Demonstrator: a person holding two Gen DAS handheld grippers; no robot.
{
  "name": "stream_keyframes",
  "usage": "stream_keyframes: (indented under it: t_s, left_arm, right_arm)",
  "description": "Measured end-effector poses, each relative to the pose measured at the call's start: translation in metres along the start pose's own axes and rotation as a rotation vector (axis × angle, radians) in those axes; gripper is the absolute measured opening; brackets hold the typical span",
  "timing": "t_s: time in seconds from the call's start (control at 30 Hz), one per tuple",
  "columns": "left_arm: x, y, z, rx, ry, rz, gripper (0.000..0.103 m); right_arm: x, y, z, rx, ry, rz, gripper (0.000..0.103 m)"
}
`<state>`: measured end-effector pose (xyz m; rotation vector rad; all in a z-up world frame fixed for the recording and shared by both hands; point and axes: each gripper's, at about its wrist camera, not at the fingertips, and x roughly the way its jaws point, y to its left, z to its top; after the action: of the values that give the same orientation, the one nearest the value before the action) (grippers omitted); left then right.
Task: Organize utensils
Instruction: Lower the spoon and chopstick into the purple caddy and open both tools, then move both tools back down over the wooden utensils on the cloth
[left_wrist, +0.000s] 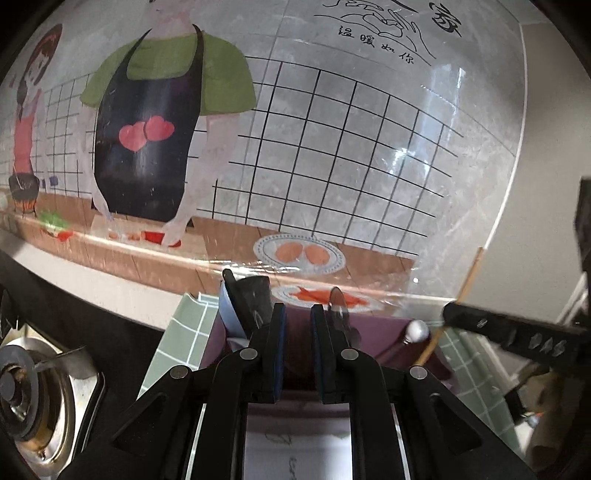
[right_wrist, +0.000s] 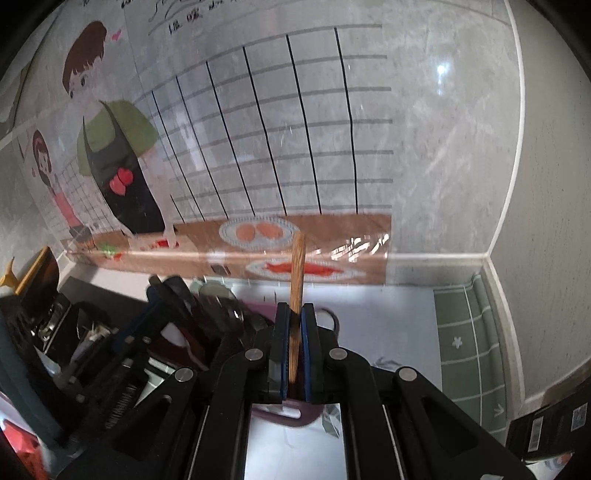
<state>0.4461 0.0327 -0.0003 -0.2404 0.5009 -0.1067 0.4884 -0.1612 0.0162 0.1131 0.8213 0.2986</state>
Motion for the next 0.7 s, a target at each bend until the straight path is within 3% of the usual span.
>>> stream_keyframes:
  t_s: [0.1,0.23,0.37,0.57,0.7]
  left_arm:
    - [-0.014,0.004,0.003,-0.010,0.035,-0.037,0.019]
    - [-0.042,0.007,0.001,-0.014,0.079,-0.077,0.048]
    - [-0.068,0.004,-0.013,0.024,0.142,-0.101,0.049]
    - [-0.091,-0.009,-0.058,0.105,0.297,-0.164,0.049]
    - [-0.097,-0.019,-0.093,0.108,0.396,-0.223,0.049]
  right_arm:
    - [-0.002,-0.004,-0.005,0.013,0.025,0.004,0.008]
    - [-0.019,-0.009,-0.018,0.018,0.019,-0.004,0.016]
    - [-0.047,-0.015,-0.043,-0.011,0.013,-0.067,0.032]
    - [-0.089,-0.033,-0.092,-0.010,0.060,-0.141,0.033]
    - [-0.106,-0.040,-0.134,0.005,0.118,-0.173,0.039]
